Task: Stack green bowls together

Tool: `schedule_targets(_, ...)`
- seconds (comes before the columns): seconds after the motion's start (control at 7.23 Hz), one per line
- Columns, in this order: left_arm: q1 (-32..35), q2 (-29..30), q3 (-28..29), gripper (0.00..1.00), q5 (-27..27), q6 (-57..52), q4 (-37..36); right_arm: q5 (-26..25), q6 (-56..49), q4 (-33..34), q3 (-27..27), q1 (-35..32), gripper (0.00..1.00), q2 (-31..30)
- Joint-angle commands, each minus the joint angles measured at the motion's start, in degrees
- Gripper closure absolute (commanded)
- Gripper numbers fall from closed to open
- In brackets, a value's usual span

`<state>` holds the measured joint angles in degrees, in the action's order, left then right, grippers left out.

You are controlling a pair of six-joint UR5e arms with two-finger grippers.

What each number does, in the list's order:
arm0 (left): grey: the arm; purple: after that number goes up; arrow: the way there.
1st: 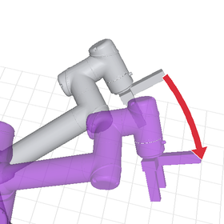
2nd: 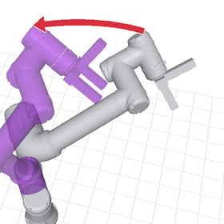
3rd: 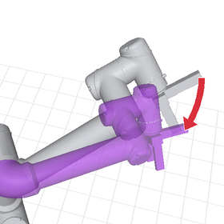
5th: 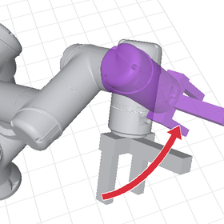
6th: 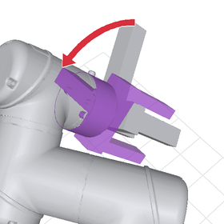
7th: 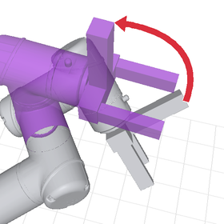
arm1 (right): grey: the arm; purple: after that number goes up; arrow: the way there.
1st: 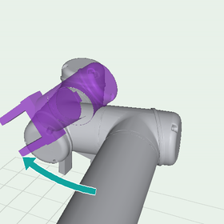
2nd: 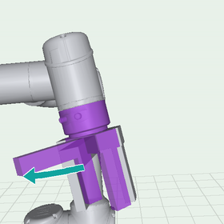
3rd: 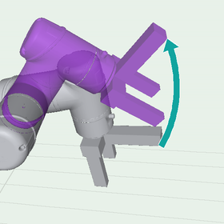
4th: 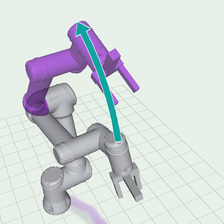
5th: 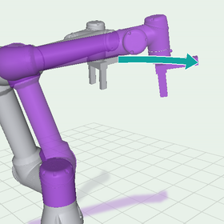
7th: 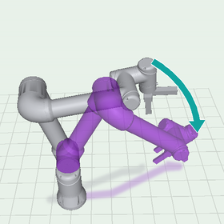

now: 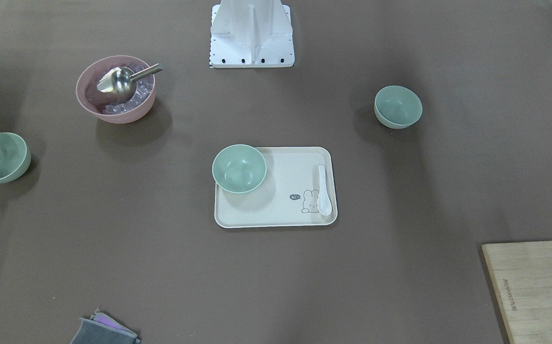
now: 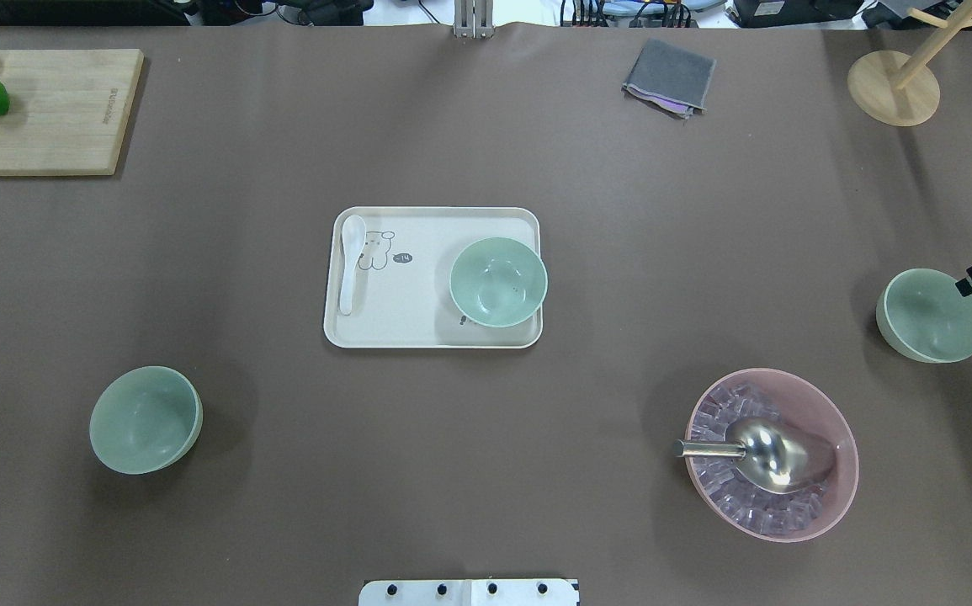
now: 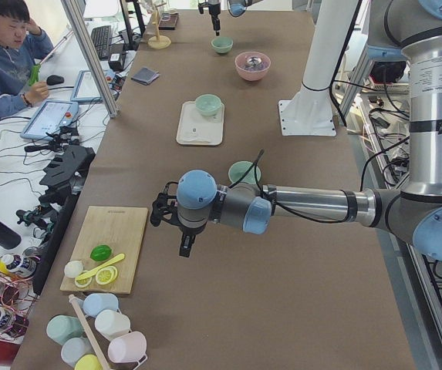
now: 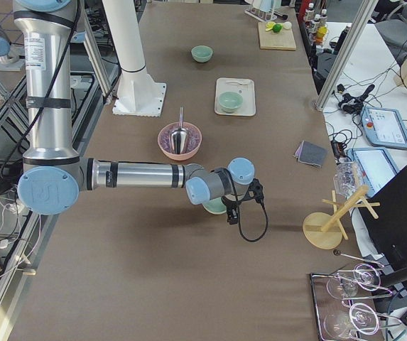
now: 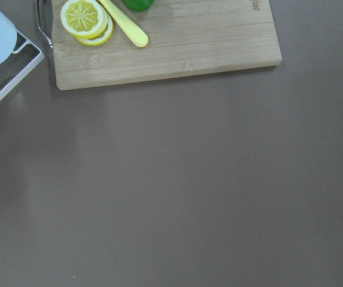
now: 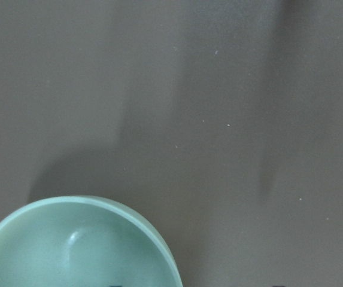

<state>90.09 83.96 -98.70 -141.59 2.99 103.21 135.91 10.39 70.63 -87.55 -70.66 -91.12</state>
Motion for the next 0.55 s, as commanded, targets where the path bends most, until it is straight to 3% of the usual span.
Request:
schedule_targets(0.0,0.00,0.15,0.00,0.02,0.00,0.00,-0.02,0.06,1.82,-0.14,0.62,2.01,0.25,-0.03)
schedule_targets(0.28,0.00,0.24,0.00,0.02,0.00,0.00,-0.02,-0.03,1.74,-0.23,1.50,2.72,0.28,-0.11)
schedule_targets(0.41,0.00,0.50,0.00,0.02,0.00,0.00,-0.02,0.05,1.83,-0.23,1.68,2.72,0.56,-0.11)
